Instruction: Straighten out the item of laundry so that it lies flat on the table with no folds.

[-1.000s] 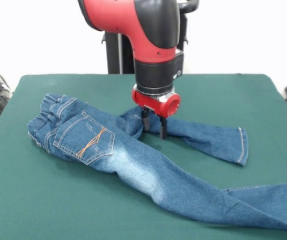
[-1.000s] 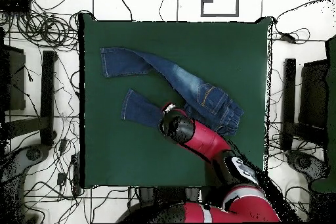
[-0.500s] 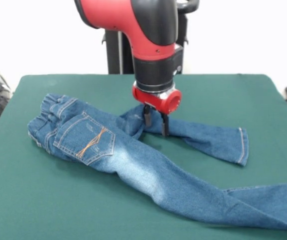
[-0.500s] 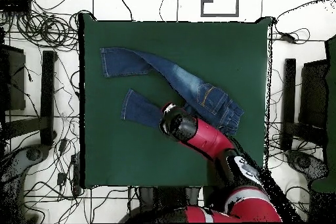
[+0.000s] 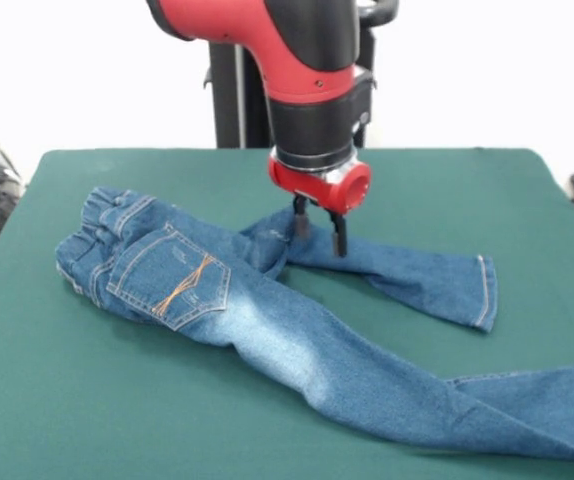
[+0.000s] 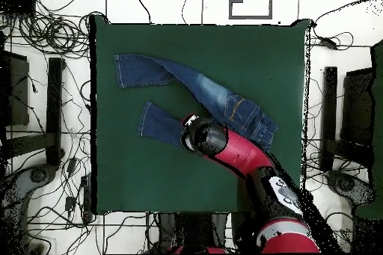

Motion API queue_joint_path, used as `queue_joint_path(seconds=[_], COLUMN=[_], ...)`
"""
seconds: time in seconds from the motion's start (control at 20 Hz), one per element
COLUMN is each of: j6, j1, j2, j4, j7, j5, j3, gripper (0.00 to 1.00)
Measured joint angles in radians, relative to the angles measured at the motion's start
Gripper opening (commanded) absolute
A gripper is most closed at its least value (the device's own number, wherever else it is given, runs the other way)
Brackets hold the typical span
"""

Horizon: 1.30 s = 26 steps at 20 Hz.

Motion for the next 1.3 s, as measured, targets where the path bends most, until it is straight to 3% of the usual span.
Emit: queue_joint_path(seconds=[0.55,0.95,1.3], j6=[0.052,0.052,0.052], j1=[0.062,0.027,0.004], j2=[0.037,0.13,0.163], j4=[-0.137,-0.231,-0.233], j7=[0.0,0.0,0.0], j5=[-0.001,-0.019,-0.056], j3=[-0.025,-0.026,-0.025], gripper=[1.0,1.0,1.0])
